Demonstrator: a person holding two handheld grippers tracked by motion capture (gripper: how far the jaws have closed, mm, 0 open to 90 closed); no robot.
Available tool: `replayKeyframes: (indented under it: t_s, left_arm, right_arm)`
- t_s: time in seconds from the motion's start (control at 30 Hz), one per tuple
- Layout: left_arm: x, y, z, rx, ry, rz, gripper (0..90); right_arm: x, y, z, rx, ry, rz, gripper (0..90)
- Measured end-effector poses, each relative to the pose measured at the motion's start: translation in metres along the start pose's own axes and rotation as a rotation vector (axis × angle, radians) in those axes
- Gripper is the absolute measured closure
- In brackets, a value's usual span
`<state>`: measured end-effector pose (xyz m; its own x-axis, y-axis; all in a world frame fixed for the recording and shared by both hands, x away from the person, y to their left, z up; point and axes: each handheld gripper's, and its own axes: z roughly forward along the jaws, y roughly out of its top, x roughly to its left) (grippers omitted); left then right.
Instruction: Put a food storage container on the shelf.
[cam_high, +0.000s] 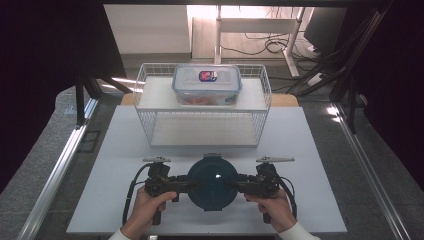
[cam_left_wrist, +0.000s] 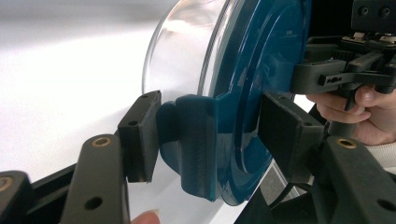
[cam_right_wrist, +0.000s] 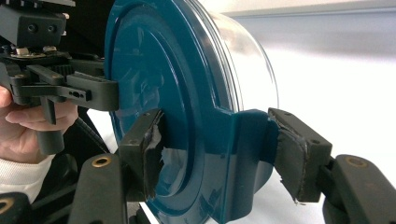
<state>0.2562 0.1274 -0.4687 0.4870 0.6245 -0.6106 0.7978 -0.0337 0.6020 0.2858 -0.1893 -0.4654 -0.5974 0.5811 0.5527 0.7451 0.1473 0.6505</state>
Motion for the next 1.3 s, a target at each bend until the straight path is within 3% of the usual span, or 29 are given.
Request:
replayKeyframes:
  t_s: [0.5, 0.7, 1.3]
  left_arm:
    - [-0.008, 0.011, -0.010, -0.023, -0.005, 0.044, 41.0]
    - [-0.012, 0.019, -0.016, -0.023, -0.004, 0.051, 41.7]
    - [-0.021, 0.057, -0.041, -0.059, -0.020, 0.058, 41.7]
  right_arm:
    - [0.012, 0.012, -0.009, -0.027, -0.016, -0.054, 38.0]
    - [0.016, 0.018, -0.011, -0.025, -0.008, -0.037, 38.1]
    - [0.039, 0.063, -0.021, -0.036, -0.022, -0.080, 38.3]
